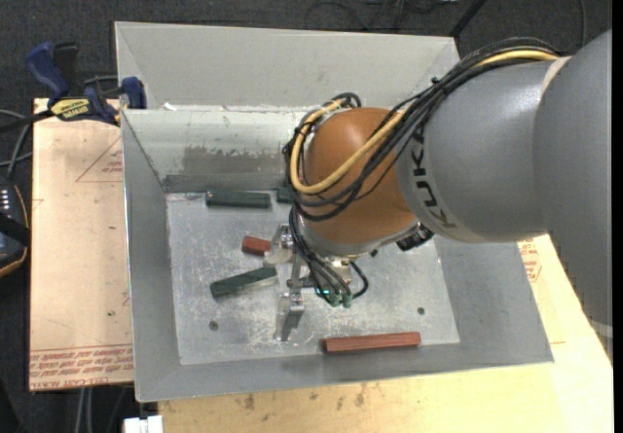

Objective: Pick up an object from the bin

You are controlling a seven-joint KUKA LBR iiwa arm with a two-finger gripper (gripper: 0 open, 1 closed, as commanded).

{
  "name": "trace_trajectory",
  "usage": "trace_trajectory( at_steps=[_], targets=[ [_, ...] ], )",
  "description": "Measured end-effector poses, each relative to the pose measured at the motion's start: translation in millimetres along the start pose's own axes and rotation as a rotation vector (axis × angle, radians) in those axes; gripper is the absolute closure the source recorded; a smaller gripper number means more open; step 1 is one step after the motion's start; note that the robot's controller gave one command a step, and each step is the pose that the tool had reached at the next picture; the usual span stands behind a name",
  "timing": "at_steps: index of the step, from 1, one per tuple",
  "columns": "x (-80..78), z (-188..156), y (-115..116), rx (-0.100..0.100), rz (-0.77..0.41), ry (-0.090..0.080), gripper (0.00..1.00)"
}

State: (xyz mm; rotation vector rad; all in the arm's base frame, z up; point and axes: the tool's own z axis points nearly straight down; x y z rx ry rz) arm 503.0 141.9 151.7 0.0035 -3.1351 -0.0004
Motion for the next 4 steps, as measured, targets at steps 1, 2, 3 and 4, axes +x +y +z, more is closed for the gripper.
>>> trace_trajectory(
  at_steps=[1, 2, 3, 4],
  targets=[
    [-1.9, -3, 0, -0.001, 0.002, -0.006, 0.0],
    [-49.8, 71, 30, -0.007, -0.053, -0.025, 1.0],
    [-49.9, 71, 30, -0.007, -0.053, -0.025, 1.0],
    [-59.6, -71, 23, -0.001, -0.08, -0.01, 1.0]
  ],
)
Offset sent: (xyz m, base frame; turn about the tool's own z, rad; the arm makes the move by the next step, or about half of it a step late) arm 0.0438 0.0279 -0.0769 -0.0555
